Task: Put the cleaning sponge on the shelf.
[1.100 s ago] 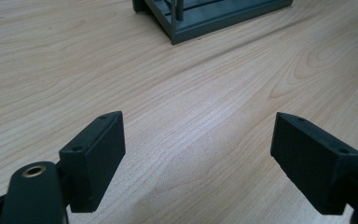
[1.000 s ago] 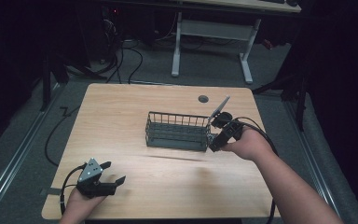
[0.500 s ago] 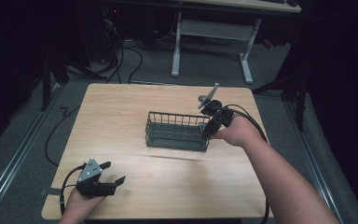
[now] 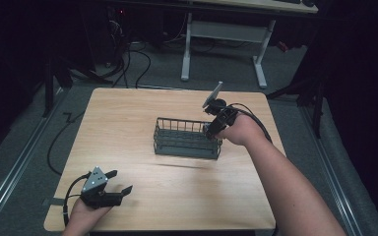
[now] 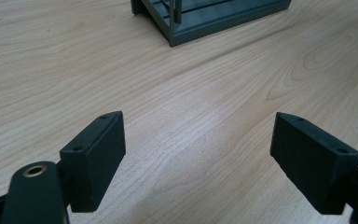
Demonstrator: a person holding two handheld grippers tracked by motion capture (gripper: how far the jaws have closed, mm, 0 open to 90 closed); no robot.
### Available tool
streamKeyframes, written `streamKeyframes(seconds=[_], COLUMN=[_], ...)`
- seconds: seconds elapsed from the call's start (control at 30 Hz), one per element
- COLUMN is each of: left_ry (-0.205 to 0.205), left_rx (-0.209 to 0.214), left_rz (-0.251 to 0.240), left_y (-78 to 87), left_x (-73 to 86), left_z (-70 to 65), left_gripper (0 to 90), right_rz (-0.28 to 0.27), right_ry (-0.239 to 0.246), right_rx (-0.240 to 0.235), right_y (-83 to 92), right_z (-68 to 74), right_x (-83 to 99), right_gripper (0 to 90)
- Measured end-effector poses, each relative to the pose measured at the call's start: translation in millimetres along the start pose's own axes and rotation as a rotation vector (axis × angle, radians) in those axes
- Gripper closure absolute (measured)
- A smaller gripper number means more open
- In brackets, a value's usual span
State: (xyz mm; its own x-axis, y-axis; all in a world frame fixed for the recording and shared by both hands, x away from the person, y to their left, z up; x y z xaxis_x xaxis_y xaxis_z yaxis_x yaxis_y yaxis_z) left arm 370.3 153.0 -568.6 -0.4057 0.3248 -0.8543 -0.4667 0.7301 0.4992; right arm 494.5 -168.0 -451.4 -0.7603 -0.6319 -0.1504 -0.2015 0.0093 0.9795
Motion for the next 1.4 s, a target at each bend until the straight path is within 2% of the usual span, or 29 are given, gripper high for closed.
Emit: streamKeyframes(seconds=[0.33,0.37,0.53,0.57,0.6,0.7,0.9,1.07,1.4], left_ry=[0.001,0.0,-0.001,0.0,0.003,0.005,0.003,0.004,0.012], left_rx=[0.003,0.003,0.005,0.005,0.004,0.005,0.005,0.008,0.008], left_rz=[0.004,0.005,0.008,0.006,0.002,0.002,-0.001,0.002,-0.006], left_y=[-0.5,-0.4,-0.3,-0.3,-0.1,0.0,0.3,0.6,1.1], left_x=[0.7,0.8,1.3,1.2,0.9,1.0,0.6,0.9,0.8], left_z=[-0.1,-0.2,0.2,0.3,0.4,0.5,0.2,0.3,2.0], left_gripper=[18.5,18.5,18.5,18.5,18.5,18.5,18.5,18.5,18.5], right_rz=[0.031,0.039,0.047,0.054,0.056,0.088,0.111,0.111,0.101], right_ry=[-0.002,-0.014,-0.012,-0.03,-0.027,-0.027,-0.015,-0.047,-0.064], right_rx=[-0.003,-0.001,-0.019,-0.024,-0.027,-0.015,0.004,0.016,0.026], right_y=[-16.7,-18.7,-34.8,-37.2,-39.6,-51.4,-64.8,-67.9,-71.2], right_z=[-4.2,-3.8,-2.3,-0.8,-0.7,-0.5,-2.3,-7.2,-16.4], right_x=[-7.8,-8.9,-13.5,-13.8,-13.9,-13.3,-14.0,-19.6,-28.8], right_gripper=[42.2,42.2,41.8,41.8,41.8,41.5,41.4,41.3,40.1])
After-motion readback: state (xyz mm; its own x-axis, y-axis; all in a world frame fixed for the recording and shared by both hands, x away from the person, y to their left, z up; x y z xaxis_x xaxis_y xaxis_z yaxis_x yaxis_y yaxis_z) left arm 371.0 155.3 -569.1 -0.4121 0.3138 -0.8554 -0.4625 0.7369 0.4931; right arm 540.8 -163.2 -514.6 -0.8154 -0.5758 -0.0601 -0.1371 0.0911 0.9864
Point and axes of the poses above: each handheld gripper's, and its own axes: y roughly backward along the jaws, x roughly out of its underside, z roughly to its left, the point moved 9 cm from there along -y, roughly forward along the jaws, and after that the axes turned 8 degrees about x, right-handed, at the moved point
